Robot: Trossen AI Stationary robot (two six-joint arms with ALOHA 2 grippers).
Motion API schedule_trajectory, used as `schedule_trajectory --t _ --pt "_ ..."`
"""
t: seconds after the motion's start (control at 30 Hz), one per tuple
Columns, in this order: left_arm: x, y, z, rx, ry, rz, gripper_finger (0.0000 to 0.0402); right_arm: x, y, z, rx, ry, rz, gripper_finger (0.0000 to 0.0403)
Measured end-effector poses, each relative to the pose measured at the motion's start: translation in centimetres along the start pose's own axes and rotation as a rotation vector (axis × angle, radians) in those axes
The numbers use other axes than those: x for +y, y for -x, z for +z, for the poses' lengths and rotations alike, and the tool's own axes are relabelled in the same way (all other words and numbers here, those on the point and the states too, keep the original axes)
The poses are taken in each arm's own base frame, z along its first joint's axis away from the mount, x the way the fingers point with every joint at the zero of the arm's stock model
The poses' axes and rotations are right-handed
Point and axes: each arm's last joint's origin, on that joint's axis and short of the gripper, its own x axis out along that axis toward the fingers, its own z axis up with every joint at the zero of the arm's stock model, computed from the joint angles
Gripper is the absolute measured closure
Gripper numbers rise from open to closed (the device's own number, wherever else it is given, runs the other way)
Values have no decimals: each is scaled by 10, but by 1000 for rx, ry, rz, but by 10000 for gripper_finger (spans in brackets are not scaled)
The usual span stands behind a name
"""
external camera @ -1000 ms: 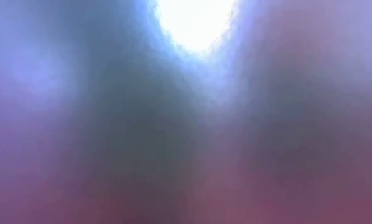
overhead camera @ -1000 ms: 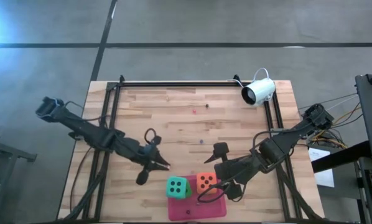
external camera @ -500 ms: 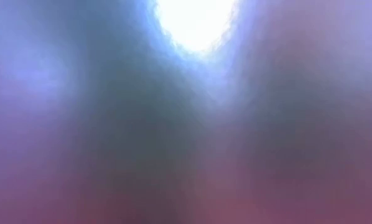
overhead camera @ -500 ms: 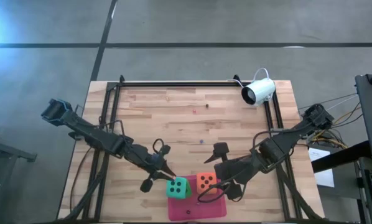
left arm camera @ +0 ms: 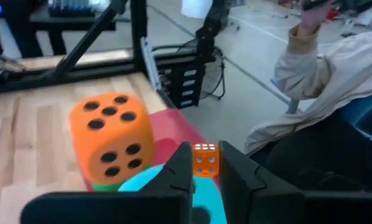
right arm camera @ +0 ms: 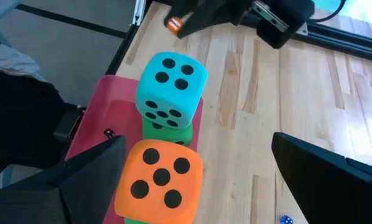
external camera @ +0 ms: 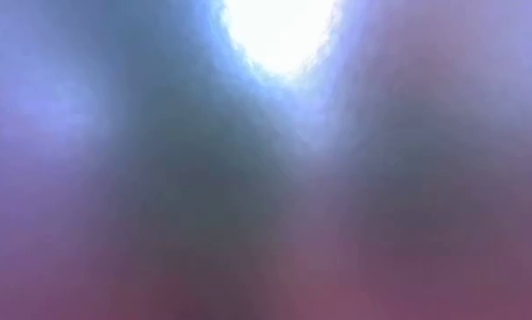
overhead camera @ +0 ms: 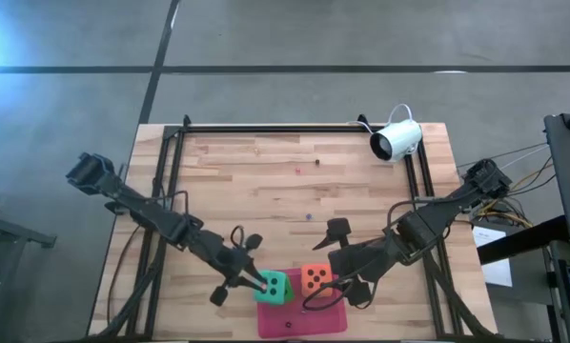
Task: Pick & Place Dice
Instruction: Put the small orange dice into the pink bin
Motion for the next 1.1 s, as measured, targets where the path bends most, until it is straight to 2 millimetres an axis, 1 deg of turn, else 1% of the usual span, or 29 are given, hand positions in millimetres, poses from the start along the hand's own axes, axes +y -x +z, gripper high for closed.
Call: schedule_trajectory --t 0.13,0.23,0.37,0.57,0.7,0.8,0.97,1.1 --pt "-2 -5 -1 -18 -26 -9 357 0 0 0 0 0 0 3" --pt "-2 -10 -4 0 -31 -8 357 0 0 0 0 0 0 3" --pt "-3 -23 3 34 -53 -8 357 0 0 0 -1 1 0 3" --pt "-3 -44 11 209 -77 1 357 0 0 0 -1 0 0 3" --pt "-4 -53 21 238 -83 1 351 0 0 0 0 1 0 3" --pt "-5 -57 25 274 -85 1 345 0 0 0 0 1 0 3" --pt "-5 -60 26 269 -86 1 344 0 0 0 1 1 -1 3" --pt "-4 -61 25 270 -68 3 323 0 0 0 1 1 0 3"
